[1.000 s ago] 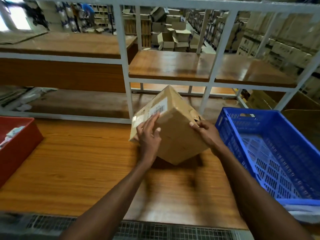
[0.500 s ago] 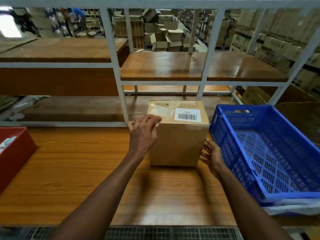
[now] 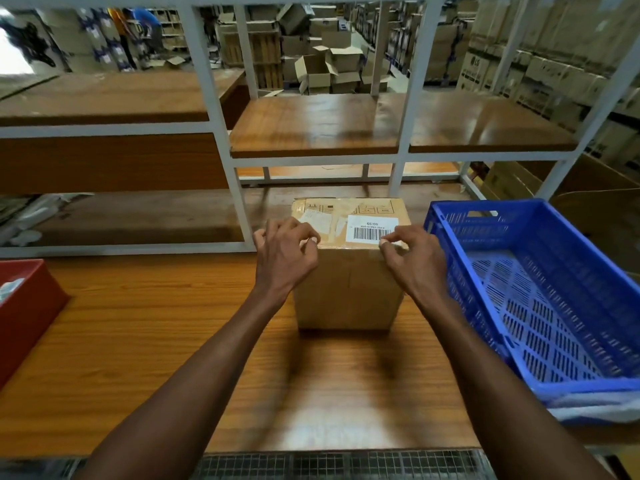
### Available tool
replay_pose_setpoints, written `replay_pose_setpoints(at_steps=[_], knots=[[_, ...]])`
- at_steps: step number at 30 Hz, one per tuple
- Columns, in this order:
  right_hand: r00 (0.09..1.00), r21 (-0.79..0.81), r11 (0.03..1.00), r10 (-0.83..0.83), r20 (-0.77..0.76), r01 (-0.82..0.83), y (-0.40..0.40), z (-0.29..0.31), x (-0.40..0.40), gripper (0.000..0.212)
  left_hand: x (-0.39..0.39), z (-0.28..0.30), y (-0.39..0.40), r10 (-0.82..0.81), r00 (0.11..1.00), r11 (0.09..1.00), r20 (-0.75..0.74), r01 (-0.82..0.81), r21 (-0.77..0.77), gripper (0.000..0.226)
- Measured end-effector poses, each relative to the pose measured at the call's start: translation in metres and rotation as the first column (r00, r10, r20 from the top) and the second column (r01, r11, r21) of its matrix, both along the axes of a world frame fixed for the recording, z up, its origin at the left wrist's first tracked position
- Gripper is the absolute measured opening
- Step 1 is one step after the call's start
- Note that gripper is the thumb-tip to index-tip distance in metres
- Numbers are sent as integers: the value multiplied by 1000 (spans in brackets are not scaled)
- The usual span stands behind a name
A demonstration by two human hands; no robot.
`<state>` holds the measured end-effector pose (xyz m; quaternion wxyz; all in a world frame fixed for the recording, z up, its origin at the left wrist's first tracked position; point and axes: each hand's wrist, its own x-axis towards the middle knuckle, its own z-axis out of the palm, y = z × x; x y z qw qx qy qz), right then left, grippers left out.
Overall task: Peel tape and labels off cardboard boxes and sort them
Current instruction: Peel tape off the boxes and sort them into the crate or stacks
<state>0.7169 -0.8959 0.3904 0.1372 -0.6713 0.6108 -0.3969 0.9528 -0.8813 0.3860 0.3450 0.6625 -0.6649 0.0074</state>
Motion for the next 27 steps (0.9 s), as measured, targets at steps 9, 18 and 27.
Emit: replay_pose_setpoints(at_steps=[9, 18, 27], knots=[[922, 101, 995, 32, -385, 8, -29, 39, 7, 15, -21, 32, -39, -109, 984, 936, 138, 55, 347, 51], [812, 385, 918, 295, -504, -94, -79, 57, 27, 51, -19, 40, -40, -103, 978, 918, 179, 24, 396, 54], [708, 407, 911, 333, -623, -70, -93, 75, 41, 41, -28, 53, -71, -157, 960, 861, 234, 17, 508, 61]])
